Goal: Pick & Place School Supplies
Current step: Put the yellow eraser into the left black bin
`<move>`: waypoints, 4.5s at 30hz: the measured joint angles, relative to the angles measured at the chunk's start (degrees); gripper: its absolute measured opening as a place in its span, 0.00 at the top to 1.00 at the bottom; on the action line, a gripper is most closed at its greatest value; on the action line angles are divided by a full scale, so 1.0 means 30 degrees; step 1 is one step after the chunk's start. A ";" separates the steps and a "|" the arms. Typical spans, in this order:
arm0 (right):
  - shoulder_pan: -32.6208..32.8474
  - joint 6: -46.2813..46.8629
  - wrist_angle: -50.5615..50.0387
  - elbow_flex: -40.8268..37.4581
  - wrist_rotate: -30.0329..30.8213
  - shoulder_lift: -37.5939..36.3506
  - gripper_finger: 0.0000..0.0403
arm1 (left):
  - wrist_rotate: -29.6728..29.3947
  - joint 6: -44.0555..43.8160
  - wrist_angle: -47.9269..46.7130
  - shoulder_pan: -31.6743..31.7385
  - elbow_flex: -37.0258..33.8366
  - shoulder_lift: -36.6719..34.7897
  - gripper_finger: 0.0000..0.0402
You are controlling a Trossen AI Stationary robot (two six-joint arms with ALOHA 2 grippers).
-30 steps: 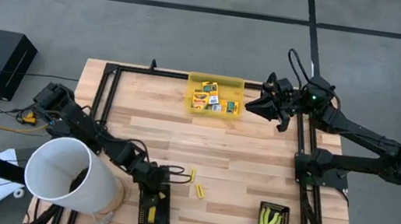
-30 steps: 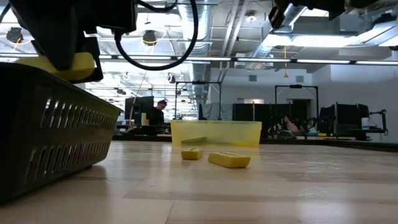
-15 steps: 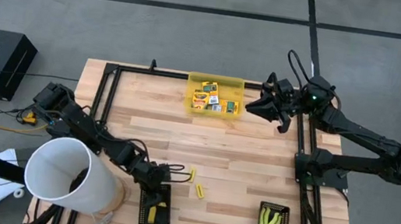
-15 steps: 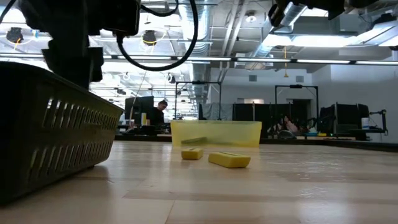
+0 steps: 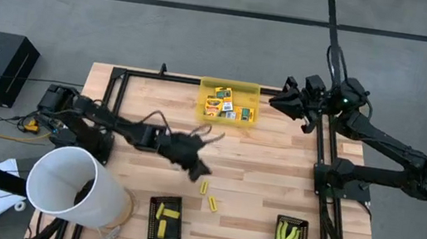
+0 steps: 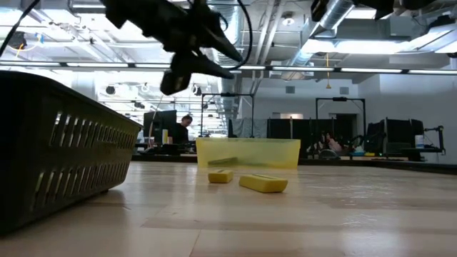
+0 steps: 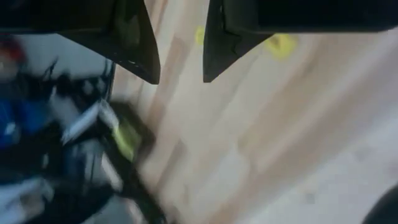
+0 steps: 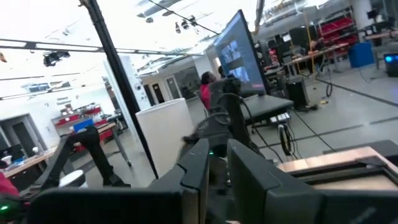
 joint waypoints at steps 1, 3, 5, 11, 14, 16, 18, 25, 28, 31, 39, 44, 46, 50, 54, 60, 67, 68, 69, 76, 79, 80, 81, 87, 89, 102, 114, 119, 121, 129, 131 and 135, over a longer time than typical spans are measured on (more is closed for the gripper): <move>-0.0075 0.0006 0.0019 0.0099 -0.0173 0.0000 0.87 | 0.0004 -0.0183 0.0203 0.0411 0.0007 0.0000 0.71; -0.0187 0.0004 0.0009 0.0219 -0.0415 -0.0015 0.87 | 0.0283 -0.0570 0.0112 0.1135 0.0007 0.0070 0.73; -0.0250 -0.0024 -0.0046 0.0261 -0.0423 -0.0015 0.87 | 0.1041 -0.0597 0.0098 0.1599 0.0007 0.0397 0.74; -0.0250 -0.0088 -0.0039 0.0276 -0.0619 -0.0015 0.87 | 0.1739 -0.0486 0.0104 0.1082 0.0004 0.2407 0.93; -0.0258 -0.0101 -0.0053 0.0283 -0.0864 -0.0015 0.87 | 0.1741 -0.0477 0.0217 0.0607 0.0102 0.3570 0.98; -0.0294 -0.0112 -0.0071 0.0283 -0.0871 -0.0015 0.87 | 0.1749 -0.0466 0.0274 0.0344 0.0131 0.4230 0.98; -0.0448 -0.0108 -0.0082 0.0283 -0.0886 -0.0007 0.87 | 0.1877 -0.0466 0.0181 0.0151 0.0124 0.4791 0.99; -0.0858 -0.0001 -0.0119 0.0283 -0.1424 0.0000 0.87 | 0.2047 -0.0488 0.0260 -0.0204 0.0146 0.5498 1.00; -0.0862 0.0016 -0.0119 0.0283 -0.1430 0.0000 0.87 | 0.1982 -0.0495 0.0143 -0.0204 0.0136 0.5570 1.00; -0.0862 0.0050 -0.0119 0.0283 -0.1430 0.0000 0.87 | 0.1699 -0.0466 -0.0378 -0.0204 0.0144 0.5661 1.00; -0.0862 0.0050 -0.0119 0.0283 -0.1430 0.0000 0.87 | 0.1377 -0.0422 -0.1064 -0.0204 -0.0175 0.5668 1.00; -0.0877 0.0045 -0.0119 0.0284 -0.1430 0.0000 0.87 | 0.1744 -0.0540 -0.1057 -0.0197 -0.0175 0.5514 1.00; -0.0877 0.0046 -0.0119 0.0286 -0.1426 0.0000 0.87 | 0.2003 -0.0513 -0.0806 -0.0204 -0.0108 0.5446 1.00; -0.0870 0.0043 -0.0123 0.0290 -0.1425 0.0000 0.87 | 0.2245 -0.0465 -0.0332 -0.0204 -0.0108 0.5230 1.00; -0.0870 -0.0008 -0.0126 0.0290 -0.1426 0.0000 0.87 | 0.2258 -0.0438 0.0072 -0.0204 -0.0109 0.5283 1.00; -0.0870 -0.0086 -0.0138 0.0290 -0.1427 0.0000 0.87 | 0.2361 -0.0430 0.0164 -0.0204 -0.0109 0.5486 1.00; -0.0870 -0.0088 -0.0148 0.0290 -0.1423 0.0000 0.87 | 0.2454 -0.0561 0.0550 -0.0240 -0.0095 0.6062 1.00; -0.0870 -0.0088 -0.0189 0.0290 -0.1422 0.0000 0.87 | 0.2491 -0.0563 0.0565 -0.0240 -0.0087 0.6076 1.00; -0.0870 -0.0088 -0.0193 0.0290 -0.1428 0.0000 0.87 | 0.2516 -0.0568 0.0569 -0.0245 -0.0087 0.6084 1.00; -0.0862 -0.0096 -0.0207 0.0290 -0.1422 0.0000 0.87 | 0.2583 -0.0484 0.0337 -0.0319 -0.0082 0.6098 1.00; -0.0862 -0.0101 -0.0317 0.0290 -0.1429 0.0000 0.87 | 0.2614 -0.0437 -0.0148 -0.0454 -0.0340 0.6080 1.00; -0.0862 -0.0100 -0.0363 0.0290 -0.1427 0.0000 0.87 | 0.2719 -0.0432 -0.0109 -0.0490 -0.0547 0.6057 1.00; -0.0862 -0.0103 -0.0436 0.0290 -0.1426 0.0000 0.87 | 0.2802 -0.0441 -0.0130 -0.0503 -0.0801 0.6054 1.00; -0.0868 -0.0110 -0.0736 0.0290 -0.1745 0.0000 0.87 | 0.3891 -0.0641 -0.0017 -0.0517 -0.1885 0.6040 1.00; -0.0870 -0.0110 -0.0756 0.0290 -0.1903 0.0000 0.87 | 0.3918 -0.0641 0.0027 -0.0524 -0.1910 0.6040 1.00; -0.0870 -0.0241 -0.0774 0.0290 -0.1911 0.0000 0.87 | 0.0854 -0.1723 0.1148 -0.0502 -0.2183 0.4421 1.00; -0.0862 -0.0518 -0.0847 0.0290 -0.1896 0.0000 0.87 | -0.0290 -0.1176 0.2578 0.0523 -0.1698 0.4418 1.00; -0.0862 -0.0518 -0.0847 0.0290 -0.1874 0.0000 0.87 | 0.0189 -0.1165 0.2650 0.0415 -0.1698 0.4430 1.00; -0.0862 -0.0518 -0.0847 0.0290 -0.1869 0.0000 0.87 | 0.0276 -0.1158 0.2665 0.0314 -0.1698 0.4430 1.00; -0.0870 -0.0511 -0.0867 0.0290 -0.1867 0.0000 0.87 | 0.1180 -0.1280 0.2586 0.0067 -0.1660 0.4903 1.00; -0.0874 -0.0504 -0.0869 0.0290 -0.1860 0.0000 0.87 | 0.1256 -0.1348 0.2665 0.0058 -0.1661 0.4908 1.00; -0.0877 -0.0504 -0.0869 0.0290 -0.1860 0.0000 0.87 | 0.1253 -0.1442 0.2571 0.0058 -0.1654 0.5006 1.00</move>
